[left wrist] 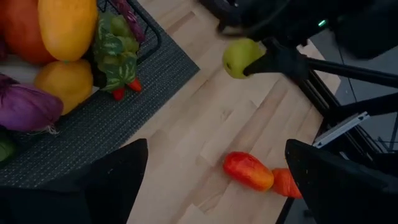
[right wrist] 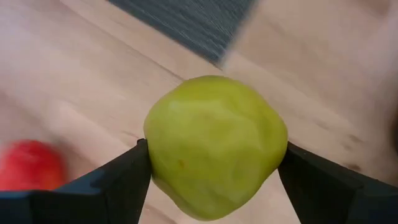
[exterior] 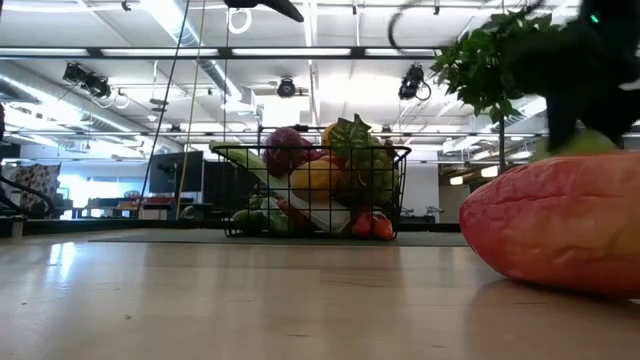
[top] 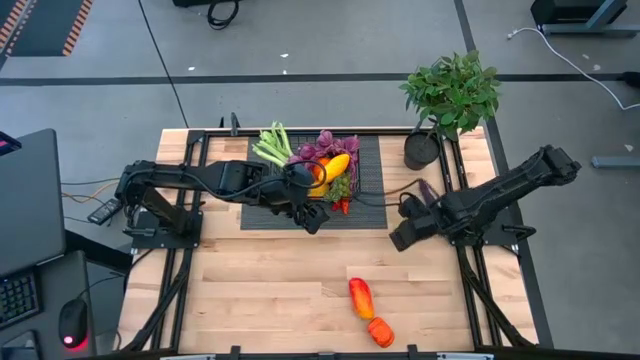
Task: Build produce basket
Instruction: Put the apple into the wire basket
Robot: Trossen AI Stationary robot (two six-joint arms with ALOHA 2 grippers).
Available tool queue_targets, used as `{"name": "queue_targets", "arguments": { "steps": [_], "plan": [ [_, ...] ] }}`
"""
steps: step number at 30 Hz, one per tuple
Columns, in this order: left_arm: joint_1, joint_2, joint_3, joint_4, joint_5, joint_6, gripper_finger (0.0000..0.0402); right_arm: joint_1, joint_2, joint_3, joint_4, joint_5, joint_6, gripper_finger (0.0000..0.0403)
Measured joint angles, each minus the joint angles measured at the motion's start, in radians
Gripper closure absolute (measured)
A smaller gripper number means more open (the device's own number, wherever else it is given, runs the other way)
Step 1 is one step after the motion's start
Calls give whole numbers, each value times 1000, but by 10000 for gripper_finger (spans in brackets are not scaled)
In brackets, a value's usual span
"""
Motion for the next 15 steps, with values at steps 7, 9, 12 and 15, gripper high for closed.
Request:
{"name": "queue_targets", "arguments": {
  "steps": [7,9,12,15],
  "plan": [
    [28,-6,0,-14,1,50,15,-112,-18,263,12,206,-195,79],
    [46,-17,0,-39,0,60,15,-160,-13,323,54,252,-266,78],
    [83,-56,0,-93,1,76,15,-246,-1,352,214,243,-417,78],
    [120,-111,0,-96,-1,137,15,-327,40,354,421,157,-577,77]
  ]
}}
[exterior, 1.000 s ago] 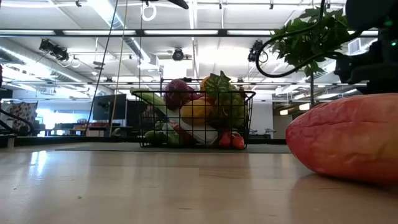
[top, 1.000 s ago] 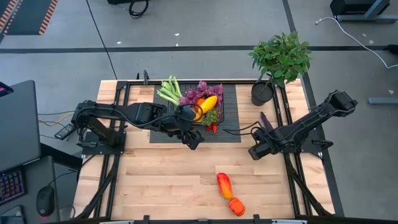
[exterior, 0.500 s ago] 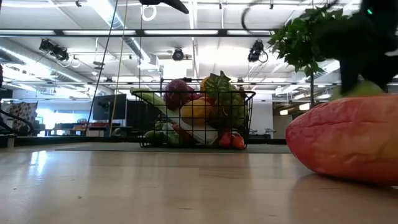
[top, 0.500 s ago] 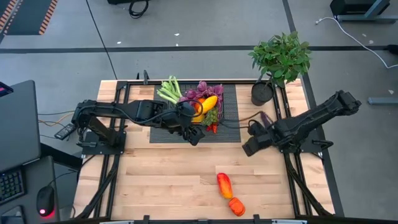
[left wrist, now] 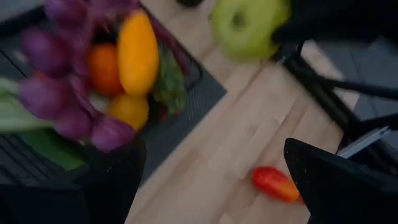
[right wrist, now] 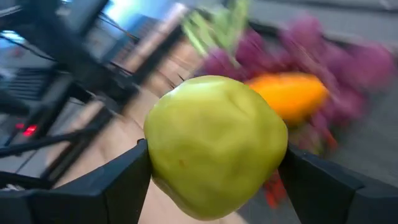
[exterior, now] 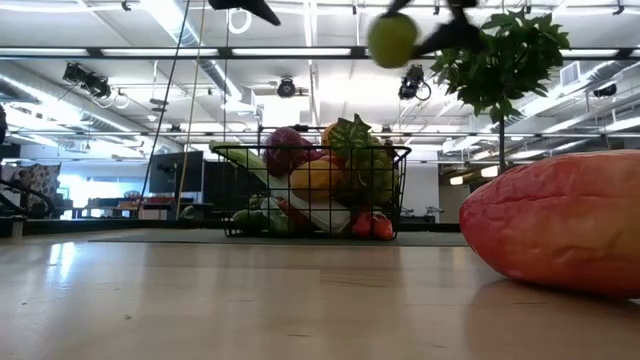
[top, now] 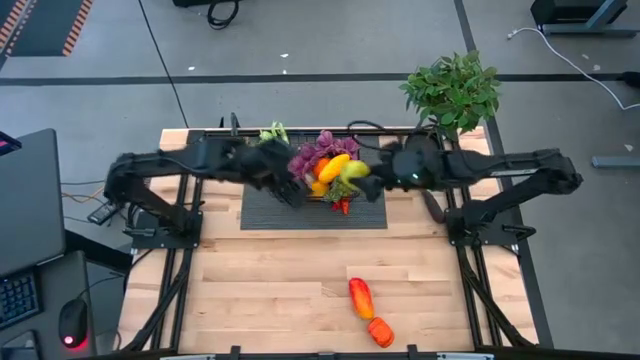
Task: Build produce basket
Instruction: Put the apple into the wire basket, then put the mango into the wire basket
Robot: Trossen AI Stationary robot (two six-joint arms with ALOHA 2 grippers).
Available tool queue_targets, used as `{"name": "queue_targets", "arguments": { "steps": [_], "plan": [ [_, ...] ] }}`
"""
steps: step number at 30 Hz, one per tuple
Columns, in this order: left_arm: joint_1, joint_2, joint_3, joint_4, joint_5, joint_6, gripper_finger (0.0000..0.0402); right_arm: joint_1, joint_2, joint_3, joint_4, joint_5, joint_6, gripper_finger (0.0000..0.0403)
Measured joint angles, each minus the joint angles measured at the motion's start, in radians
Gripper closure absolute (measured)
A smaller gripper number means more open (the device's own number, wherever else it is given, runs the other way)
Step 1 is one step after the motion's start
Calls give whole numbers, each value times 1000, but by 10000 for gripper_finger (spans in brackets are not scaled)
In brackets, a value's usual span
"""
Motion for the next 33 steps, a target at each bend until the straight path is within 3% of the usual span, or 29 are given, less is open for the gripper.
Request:
{"name": "queue_targets", "arguments": {
  "steps": [6,16,24,27,33],
  "plan": [
    [48,-112,1,4,0,99,15,-80,143,0,309,-54,-304,77],
    [52,-153,1,28,-25,100,15,-148,333,0,489,-58,-337,72],
    [114,-85,0,44,-103,157,15,-178,359,21,514,-50,-338,12],
    [153,-33,0,52,-105,177,15,-182,353,22,531,-46,-353,9],
    [187,38,0,48,-10,174,15,-182,302,26,471,-55,-426,11]
  ]
}}
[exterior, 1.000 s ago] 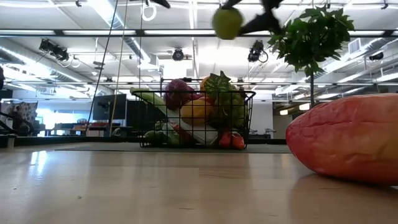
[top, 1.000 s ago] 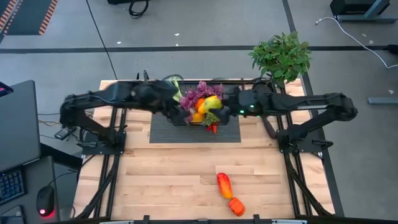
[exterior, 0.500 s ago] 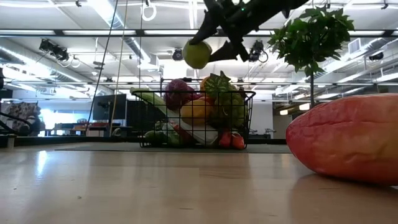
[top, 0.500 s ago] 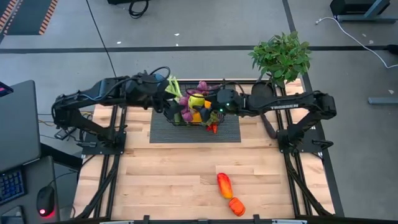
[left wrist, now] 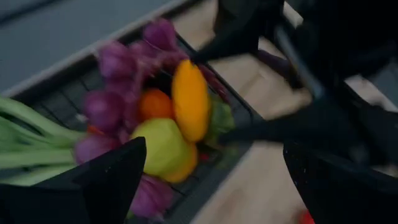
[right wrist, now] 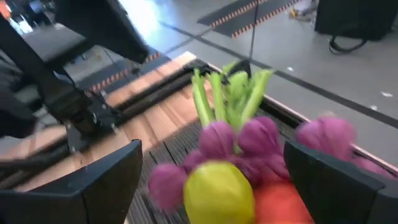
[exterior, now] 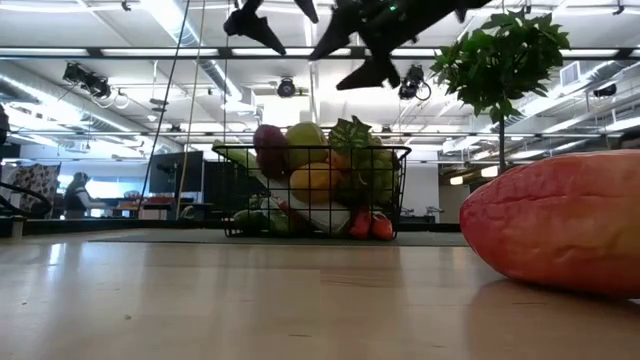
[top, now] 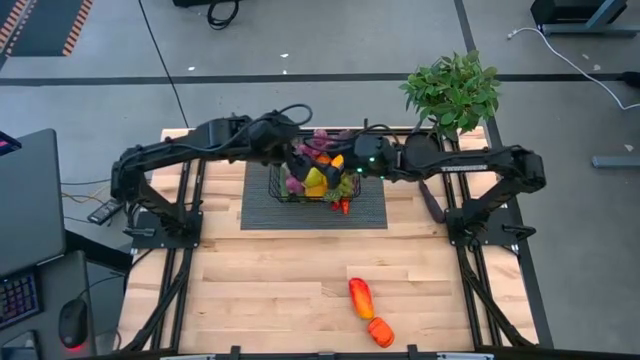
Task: Build produce basket
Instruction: Put the mango into the wire basket
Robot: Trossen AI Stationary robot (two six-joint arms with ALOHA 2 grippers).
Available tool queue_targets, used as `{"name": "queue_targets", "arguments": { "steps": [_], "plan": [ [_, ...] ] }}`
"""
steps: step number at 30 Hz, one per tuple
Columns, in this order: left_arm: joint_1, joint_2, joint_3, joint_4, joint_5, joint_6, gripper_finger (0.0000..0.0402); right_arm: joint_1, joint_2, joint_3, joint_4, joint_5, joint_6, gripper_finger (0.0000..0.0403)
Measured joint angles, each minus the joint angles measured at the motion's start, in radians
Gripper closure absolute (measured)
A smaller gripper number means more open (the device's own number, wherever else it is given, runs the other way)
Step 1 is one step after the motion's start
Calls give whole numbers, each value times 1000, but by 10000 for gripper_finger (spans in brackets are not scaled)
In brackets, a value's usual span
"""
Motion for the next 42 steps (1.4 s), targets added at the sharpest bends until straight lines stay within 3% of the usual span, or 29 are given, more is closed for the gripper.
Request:
{"name": "queue_targets", "arguments": {
  "steps": [7,12,16,23,26,32,36,42],
  "plan": [
    [-56,-8,0,-5,28,-25,15,-8,-159,1,-351,-24,102,11],
    [-113,-1,0,-4,24,-131,15,36,-217,1,-575,-139,221,18],
    [-190,7,0,25,27,-132,15,112,-229,1,-724,-225,290,25],
    [-315,80,1,78,29,-158,15,268,-221,0,-815,-445,493,32],
    [-363,127,1,167,46,-171,15,343,-213,0,-845,-475,580,32],
    [-440,225,0,406,97,39,15,497,-214,0,-1002,-515,743,32],
    [-449,292,1,415,174,142,15,627,-223,0,-1018,-528,932,32],
    [-454,380,0,444,306,370,15,813,-222,0,-893,-382,1294,32]
  ]
}}
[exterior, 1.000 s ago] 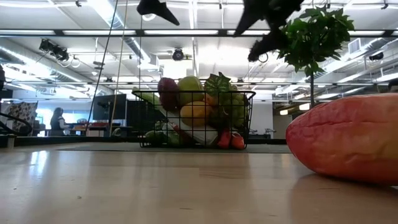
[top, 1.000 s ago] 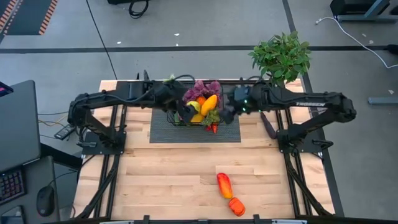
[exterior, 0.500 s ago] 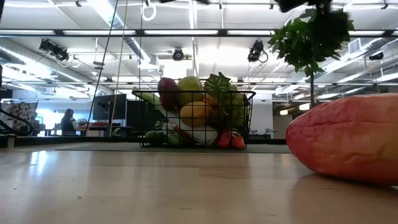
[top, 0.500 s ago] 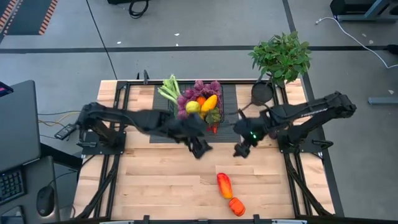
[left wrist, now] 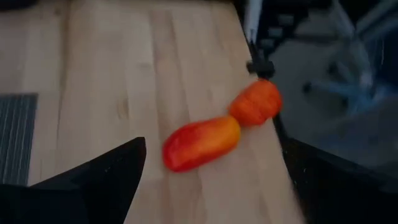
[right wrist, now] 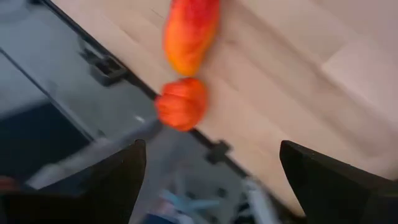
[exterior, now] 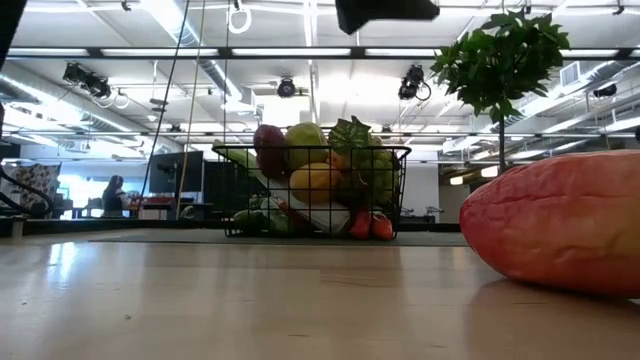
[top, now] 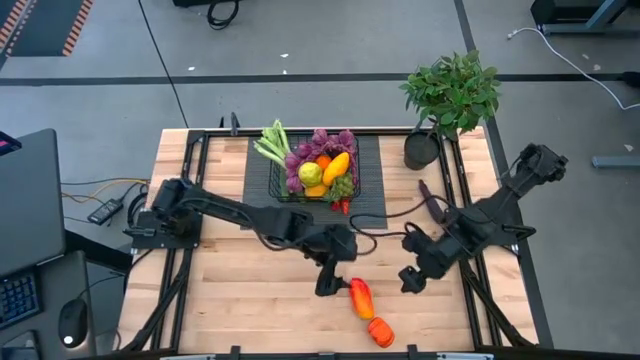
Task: Build produce basket
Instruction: Put the mango into the wire basket
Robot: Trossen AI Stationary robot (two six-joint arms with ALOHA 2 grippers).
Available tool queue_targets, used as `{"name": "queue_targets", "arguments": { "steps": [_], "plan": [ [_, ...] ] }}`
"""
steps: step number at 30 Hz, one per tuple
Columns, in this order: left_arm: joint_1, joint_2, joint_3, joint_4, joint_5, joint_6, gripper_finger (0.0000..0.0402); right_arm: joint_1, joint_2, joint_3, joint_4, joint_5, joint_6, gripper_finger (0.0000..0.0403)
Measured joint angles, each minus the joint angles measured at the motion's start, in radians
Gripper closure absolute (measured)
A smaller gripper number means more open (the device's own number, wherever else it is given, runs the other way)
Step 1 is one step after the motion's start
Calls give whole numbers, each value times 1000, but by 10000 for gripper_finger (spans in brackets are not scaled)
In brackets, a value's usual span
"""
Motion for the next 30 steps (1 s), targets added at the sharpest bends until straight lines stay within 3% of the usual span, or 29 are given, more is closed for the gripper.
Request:
{"name": "queue_targets", "arguments": {
  "steps": [6,13,23,30],
  "plan": [
    [-29,62,0,59,19,241,15,102,4,0,57,150,190,32],
    [-46,150,0,85,10,448,15,143,16,0,76,149,236,32],
    [-30,263,1,249,-27,588,15,149,17,0,159,148,256,32],
    [-25,307,0,188,18,626,15,150,17,0,176,111,256,32]
  ]
}}
